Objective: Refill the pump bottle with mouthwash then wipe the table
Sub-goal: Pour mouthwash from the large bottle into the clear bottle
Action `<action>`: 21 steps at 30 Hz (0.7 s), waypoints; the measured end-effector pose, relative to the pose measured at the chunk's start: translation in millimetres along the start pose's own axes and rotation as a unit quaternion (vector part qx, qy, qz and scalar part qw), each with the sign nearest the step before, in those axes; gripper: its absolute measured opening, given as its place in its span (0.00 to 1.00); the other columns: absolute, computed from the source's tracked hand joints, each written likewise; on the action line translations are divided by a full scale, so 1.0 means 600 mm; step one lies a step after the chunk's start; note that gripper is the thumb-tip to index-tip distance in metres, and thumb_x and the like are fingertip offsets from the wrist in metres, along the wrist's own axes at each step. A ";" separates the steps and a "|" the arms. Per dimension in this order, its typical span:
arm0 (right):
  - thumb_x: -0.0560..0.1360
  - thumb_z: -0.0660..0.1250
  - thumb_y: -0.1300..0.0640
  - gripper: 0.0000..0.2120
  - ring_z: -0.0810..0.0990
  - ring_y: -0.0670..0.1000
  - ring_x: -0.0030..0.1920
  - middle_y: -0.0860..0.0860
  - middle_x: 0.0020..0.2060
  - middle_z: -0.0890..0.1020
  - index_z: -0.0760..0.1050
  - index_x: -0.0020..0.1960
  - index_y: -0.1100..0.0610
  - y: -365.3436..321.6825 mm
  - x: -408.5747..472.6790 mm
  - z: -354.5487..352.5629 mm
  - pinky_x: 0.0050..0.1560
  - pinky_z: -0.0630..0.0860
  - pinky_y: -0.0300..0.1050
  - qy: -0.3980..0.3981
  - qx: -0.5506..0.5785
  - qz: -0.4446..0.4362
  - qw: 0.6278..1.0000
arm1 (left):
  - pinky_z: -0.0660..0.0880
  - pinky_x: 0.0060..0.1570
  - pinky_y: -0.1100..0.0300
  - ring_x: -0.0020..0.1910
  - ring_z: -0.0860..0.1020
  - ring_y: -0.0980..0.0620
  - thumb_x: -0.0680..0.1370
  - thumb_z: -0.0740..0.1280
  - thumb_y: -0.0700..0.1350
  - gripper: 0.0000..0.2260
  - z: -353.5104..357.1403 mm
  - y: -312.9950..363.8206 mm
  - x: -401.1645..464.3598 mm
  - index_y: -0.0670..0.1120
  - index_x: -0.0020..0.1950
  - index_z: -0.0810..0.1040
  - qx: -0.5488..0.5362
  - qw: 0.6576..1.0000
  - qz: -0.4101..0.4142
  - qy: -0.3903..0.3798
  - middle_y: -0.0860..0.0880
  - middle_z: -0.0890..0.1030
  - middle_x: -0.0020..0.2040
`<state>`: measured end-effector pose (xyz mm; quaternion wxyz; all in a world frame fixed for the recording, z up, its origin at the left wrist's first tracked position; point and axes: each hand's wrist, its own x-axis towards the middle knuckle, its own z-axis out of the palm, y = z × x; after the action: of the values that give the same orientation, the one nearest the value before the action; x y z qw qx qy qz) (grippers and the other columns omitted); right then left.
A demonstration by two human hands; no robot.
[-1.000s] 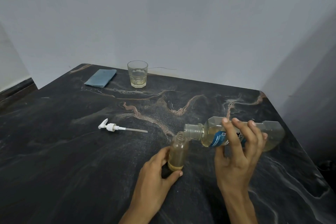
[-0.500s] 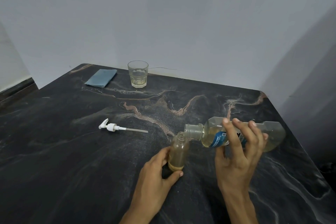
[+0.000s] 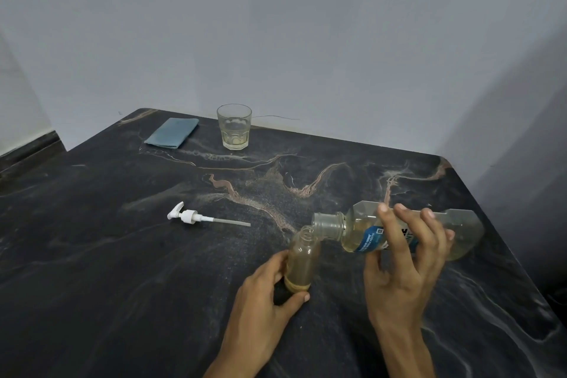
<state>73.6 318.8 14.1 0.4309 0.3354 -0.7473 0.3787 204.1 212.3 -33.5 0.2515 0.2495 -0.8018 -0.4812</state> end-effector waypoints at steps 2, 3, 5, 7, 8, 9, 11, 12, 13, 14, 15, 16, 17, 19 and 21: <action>0.56 0.77 0.78 0.42 0.60 0.51 0.68 0.52 0.59 0.70 0.68 0.64 0.53 0.001 -0.001 0.000 0.76 0.45 0.46 0.000 0.000 -0.002 1.000 | 0.75 0.60 0.57 0.57 0.77 0.65 0.68 0.76 0.44 0.23 0.000 0.000 0.000 0.56 0.61 0.74 -0.001 1.000 -0.001 0.000 0.58 0.81 0.55; 0.56 0.77 0.78 0.43 0.60 0.51 0.68 0.52 0.59 0.70 0.68 0.64 0.53 0.001 -0.001 0.000 0.76 0.45 0.46 0.000 0.000 -0.003 1.000 | 0.75 0.60 0.57 0.57 0.77 0.65 0.68 0.76 0.44 0.23 0.000 0.000 0.000 0.56 0.61 0.74 -0.001 1.000 -0.001 0.000 0.58 0.81 0.55; 0.56 0.77 0.78 0.42 0.60 0.51 0.68 0.52 0.59 0.70 0.68 0.64 0.53 0.002 -0.001 0.000 0.76 0.46 0.46 0.001 -0.001 -0.003 1.000 | 0.75 0.61 0.58 0.57 0.77 0.66 0.68 0.76 0.44 0.23 0.000 0.000 -0.001 0.56 0.61 0.74 0.000 1.000 -0.001 -0.001 0.59 0.81 0.55; 0.59 0.75 0.77 0.39 0.60 0.51 0.68 0.52 0.59 0.70 0.68 0.64 0.53 0.002 -0.002 0.000 0.76 0.46 0.47 0.008 0.000 -0.006 1.000 | 0.74 0.61 0.58 0.57 0.77 0.66 0.68 0.76 0.44 0.24 0.001 0.000 -0.001 0.56 0.61 0.74 -0.003 1.000 -0.002 -0.001 0.59 0.81 0.55; 0.61 0.74 0.76 0.38 0.60 0.51 0.68 0.52 0.59 0.70 0.68 0.65 0.52 0.001 -0.002 0.000 0.76 0.46 0.47 0.009 0.003 -0.009 1.000 | 0.74 0.61 0.58 0.57 0.77 0.66 0.68 0.76 0.44 0.24 0.001 0.001 -0.001 0.56 0.62 0.74 -0.003 1.000 -0.003 0.000 0.59 0.81 0.55; 0.61 0.73 0.74 0.37 0.60 0.51 0.68 0.52 0.59 0.70 0.68 0.65 0.52 0.001 -0.001 0.000 0.76 0.46 0.47 0.009 0.006 -0.009 1.000 | 0.74 0.61 0.58 0.57 0.77 0.66 0.68 0.76 0.44 0.25 0.001 0.001 -0.001 0.57 0.62 0.74 -0.003 1.000 -0.004 0.000 0.59 0.81 0.55; 0.60 0.75 0.76 0.39 0.60 0.51 0.68 0.52 0.59 0.70 0.68 0.64 0.52 0.000 -0.002 0.001 0.76 0.46 0.46 0.003 0.013 -0.007 1.000 | 0.75 0.60 0.58 0.56 0.77 0.65 0.68 0.77 0.44 0.24 0.001 0.001 0.000 0.56 0.61 0.74 -0.002 1.000 0.000 0.002 0.59 0.81 0.55; 0.59 0.76 0.77 0.39 0.60 0.51 0.68 0.52 0.59 0.70 0.68 0.64 0.53 -0.001 -0.001 0.000 0.75 0.46 0.46 0.000 0.015 -0.008 1.000 | 0.75 0.60 0.57 0.56 0.78 0.65 0.68 0.77 0.44 0.24 0.001 0.001 0.000 0.56 0.61 0.74 -0.002 1.000 0.002 0.003 0.59 0.81 0.55; 0.59 0.76 0.77 0.39 0.60 0.50 0.68 0.52 0.59 0.70 0.68 0.64 0.53 -0.001 -0.001 0.000 0.75 0.46 0.47 0.000 0.017 -0.010 1.000 | 0.75 0.59 0.57 0.55 0.78 0.66 0.68 0.77 0.43 0.24 0.001 0.001 -0.001 0.56 0.61 0.74 -0.001 1.000 0.003 0.004 0.59 0.81 0.54; 0.60 0.75 0.76 0.39 0.60 0.50 0.68 0.52 0.59 0.70 0.69 0.64 0.53 -0.001 -0.001 0.000 0.75 0.47 0.47 0.001 0.017 -0.012 1.000 | 0.75 0.59 0.57 0.55 0.78 0.66 0.67 0.77 0.43 0.24 0.001 0.001 -0.001 0.56 0.61 0.74 -0.001 1.000 0.004 0.005 0.59 0.81 0.54; 0.60 0.74 0.76 0.38 0.60 0.50 0.68 0.52 0.59 0.70 0.69 0.64 0.53 -0.002 -0.001 0.000 0.75 0.47 0.47 0.002 0.017 -0.012 1.000 | 0.75 0.59 0.58 0.55 0.78 0.66 0.67 0.77 0.43 0.24 0.000 0.001 -0.001 0.57 0.60 0.74 0.000 1.000 0.005 0.006 0.59 0.81 0.54; 0.60 0.74 0.76 0.38 0.60 0.50 0.68 0.52 0.59 0.70 0.69 0.64 0.52 -0.002 -0.001 -0.001 0.75 0.47 0.47 0.002 0.017 -0.012 1.000 | 0.75 0.59 0.58 0.55 0.78 0.67 0.67 0.77 0.43 0.24 0.001 0.001 -0.001 0.57 0.60 0.74 0.000 1.000 0.006 0.007 0.59 0.81 0.54; 0.60 0.74 0.76 0.38 0.60 0.50 0.68 0.52 0.59 0.70 0.68 0.64 0.52 -0.002 -0.001 -0.001 0.75 0.47 0.47 0.004 0.015 -0.011 1.000 | 0.75 0.59 0.58 0.55 0.78 0.67 0.67 0.77 0.43 0.24 0.001 0.001 0.000 0.57 0.60 0.74 0.001 1.000 0.006 0.008 0.59 0.81 0.54; 0.60 0.74 0.76 0.38 0.60 0.50 0.68 0.52 0.59 0.70 0.68 0.64 0.52 -0.003 0.000 -0.002 0.75 0.47 0.47 0.005 0.013 -0.009 1.000 | 0.75 0.59 0.58 0.54 0.78 0.66 0.67 0.77 0.44 0.24 0.001 0.001 0.000 0.58 0.59 0.74 0.002 1.000 0.007 0.010 0.59 0.81 0.54; 0.58 0.76 0.78 0.41 0.60 0.50 0.68 0.52 0.59 0.70 0.68 0.64 0.53 -0.003 0.001 -0.002 0.75 0.47 0.46 0.003 0.011 -0.004 1.000 | 0.75 0.59 0.57 0.55 0.78 0.66 0.67 0.77 0.44 0.24 0.001 0.000 -0.001 0.59 0.59 0.74 0.002 1.000 0.005 0.011 0.59 0.81 0.54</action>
<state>75.6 318.8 15.4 0.4310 0.3420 -0.7403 0.3863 204.0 212.9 -33.5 0.2627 0.2511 -0.8014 -0.4750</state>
